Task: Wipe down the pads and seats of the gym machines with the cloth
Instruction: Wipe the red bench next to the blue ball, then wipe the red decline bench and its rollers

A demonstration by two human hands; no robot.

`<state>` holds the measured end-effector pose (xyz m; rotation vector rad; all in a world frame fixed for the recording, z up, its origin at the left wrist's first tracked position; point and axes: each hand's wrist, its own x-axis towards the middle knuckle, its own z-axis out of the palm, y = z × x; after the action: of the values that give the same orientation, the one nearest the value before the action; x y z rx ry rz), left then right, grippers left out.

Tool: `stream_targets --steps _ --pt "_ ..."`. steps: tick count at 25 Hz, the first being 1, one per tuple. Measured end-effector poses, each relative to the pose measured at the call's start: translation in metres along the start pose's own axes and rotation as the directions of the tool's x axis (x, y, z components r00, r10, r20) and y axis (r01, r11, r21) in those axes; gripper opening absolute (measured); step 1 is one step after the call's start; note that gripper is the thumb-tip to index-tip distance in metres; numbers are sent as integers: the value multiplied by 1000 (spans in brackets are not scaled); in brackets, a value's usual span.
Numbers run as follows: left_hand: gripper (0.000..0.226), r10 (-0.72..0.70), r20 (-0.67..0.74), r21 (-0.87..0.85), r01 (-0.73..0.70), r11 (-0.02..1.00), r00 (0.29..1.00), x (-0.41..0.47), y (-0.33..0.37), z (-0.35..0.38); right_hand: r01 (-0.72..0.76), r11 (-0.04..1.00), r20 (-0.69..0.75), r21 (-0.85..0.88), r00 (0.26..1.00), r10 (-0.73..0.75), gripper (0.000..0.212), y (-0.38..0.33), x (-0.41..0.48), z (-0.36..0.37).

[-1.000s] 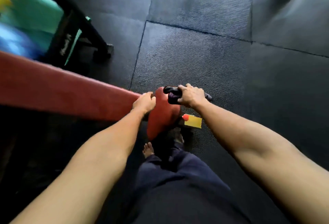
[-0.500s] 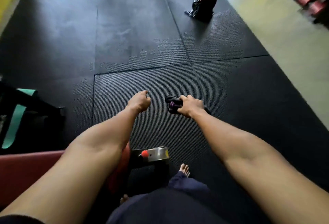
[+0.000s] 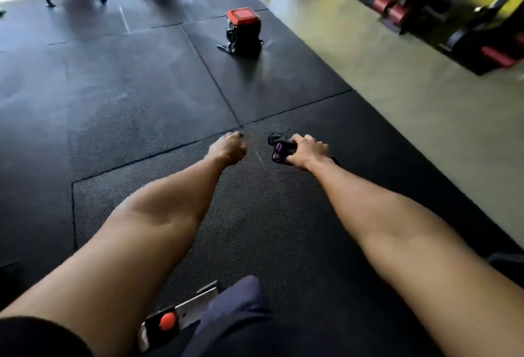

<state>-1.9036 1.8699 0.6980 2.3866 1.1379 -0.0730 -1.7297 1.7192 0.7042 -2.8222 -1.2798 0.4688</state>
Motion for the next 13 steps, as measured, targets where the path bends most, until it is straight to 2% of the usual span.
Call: stream_targets --steps 9,13 --pt "49 212 42 67 -215 974 976 186 165 3 -162 984 -99 79 980 170 51 139 139 -90" --pt "49 291 58 88 -295 951 955 278 240 -17 -237 962 -125 132 959 254 60 193 207 -138"
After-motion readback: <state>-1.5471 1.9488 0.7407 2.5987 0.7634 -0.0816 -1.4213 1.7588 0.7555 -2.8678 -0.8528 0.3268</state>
